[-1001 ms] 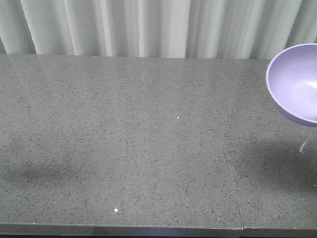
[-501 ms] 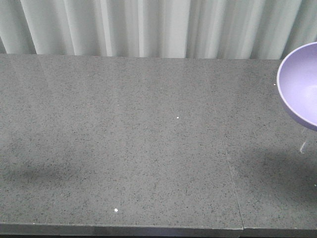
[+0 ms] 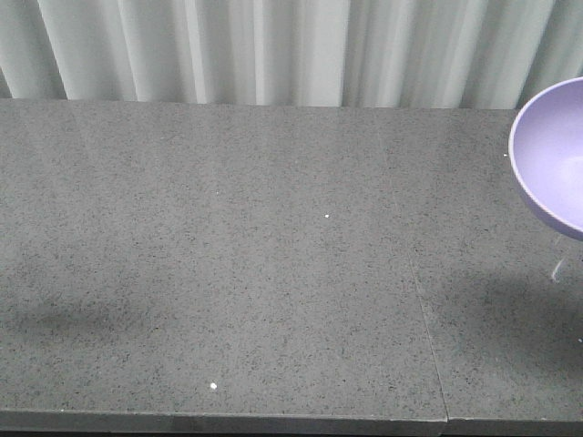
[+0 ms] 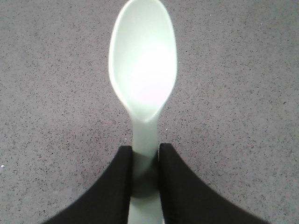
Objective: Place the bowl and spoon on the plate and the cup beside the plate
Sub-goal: 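Drive the base, carrying spoon and bowl, toward the counter with the plate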
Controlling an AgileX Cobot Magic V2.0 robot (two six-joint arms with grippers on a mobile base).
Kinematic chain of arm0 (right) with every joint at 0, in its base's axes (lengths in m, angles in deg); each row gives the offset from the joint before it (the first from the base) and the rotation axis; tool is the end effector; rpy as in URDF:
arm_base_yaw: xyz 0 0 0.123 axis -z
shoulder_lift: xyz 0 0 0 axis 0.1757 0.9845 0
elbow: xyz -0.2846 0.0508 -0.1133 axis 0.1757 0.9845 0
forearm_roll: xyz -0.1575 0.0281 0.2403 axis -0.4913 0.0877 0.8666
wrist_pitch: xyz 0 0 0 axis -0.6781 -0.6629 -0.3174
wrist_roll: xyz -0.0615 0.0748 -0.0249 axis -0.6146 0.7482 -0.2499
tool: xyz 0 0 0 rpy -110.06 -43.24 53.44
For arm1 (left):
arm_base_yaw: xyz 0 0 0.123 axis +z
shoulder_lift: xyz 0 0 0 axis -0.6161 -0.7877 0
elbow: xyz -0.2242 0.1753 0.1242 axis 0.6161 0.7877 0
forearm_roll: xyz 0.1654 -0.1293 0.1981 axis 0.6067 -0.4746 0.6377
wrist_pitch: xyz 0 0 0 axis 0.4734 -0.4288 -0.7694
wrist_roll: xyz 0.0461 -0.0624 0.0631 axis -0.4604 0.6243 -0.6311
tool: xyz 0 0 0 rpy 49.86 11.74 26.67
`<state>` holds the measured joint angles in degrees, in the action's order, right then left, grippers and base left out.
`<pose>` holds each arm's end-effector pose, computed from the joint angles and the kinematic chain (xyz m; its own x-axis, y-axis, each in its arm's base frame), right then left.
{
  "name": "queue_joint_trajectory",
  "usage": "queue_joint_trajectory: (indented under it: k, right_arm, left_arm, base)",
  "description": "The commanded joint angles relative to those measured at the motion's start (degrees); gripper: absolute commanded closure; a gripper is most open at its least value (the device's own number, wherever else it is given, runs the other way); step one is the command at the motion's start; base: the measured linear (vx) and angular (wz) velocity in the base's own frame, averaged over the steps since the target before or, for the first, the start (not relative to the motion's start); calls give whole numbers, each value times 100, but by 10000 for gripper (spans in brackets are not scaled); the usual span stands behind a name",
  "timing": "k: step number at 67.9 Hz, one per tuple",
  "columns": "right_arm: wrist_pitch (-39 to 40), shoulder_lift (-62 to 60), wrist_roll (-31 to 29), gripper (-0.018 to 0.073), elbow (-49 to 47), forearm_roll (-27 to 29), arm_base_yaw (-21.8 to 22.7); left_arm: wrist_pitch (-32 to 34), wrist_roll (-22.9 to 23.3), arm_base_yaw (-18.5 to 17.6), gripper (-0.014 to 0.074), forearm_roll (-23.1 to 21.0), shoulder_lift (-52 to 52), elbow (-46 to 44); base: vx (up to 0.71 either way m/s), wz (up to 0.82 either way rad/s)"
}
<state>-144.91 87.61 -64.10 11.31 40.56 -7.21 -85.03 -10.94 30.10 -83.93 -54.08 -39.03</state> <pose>0.2103 -0.0090 0.4602 -0.6754 0.0427 -0.7362 0.0442 0.9989 0.0174 0.2524 -0.0294 0.4884 -0.7466 -0.0803 -0.6605 -0.0370 0.9962 -0.0793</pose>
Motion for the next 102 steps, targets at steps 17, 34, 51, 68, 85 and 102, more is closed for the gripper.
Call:
queue_joint_trajectory:
  k: [17, 34, 51, 68, 85, 102]
  right_arm:
    - [333, -60, -67, 565, -151, -41, 18]
    - [333, -60, -67, 565, -151, -41, 18]
    - [333, -60, -67, 565, -151, -41, 18]
    - [333, -60, -67, 565, -151, -41, 18]
    - [333, -60, -67, 565, -151, -41, 18]
    - [333, -60, -67, 565, -151, -41, 18]
  left_arm:
    - [138, -10, -25, 603, 22, 120, -151]
    - [138, -10, -25, 603, 22, 120, -151]
    - [138, -10, -25, 603, 22, 120, -151]
    - [138, -10, -25, 603, 22, 120, -151]
    - [138, -10, -25, 603, 22, 120, -151]
    - [138, -10, -25, 603, 22, 120, -151]
  base:
    - [0, 0]
    - [0, 0]
    - [0, 0]
    - [0, -2]
    - [-2, -10]
    - [-3, -23]
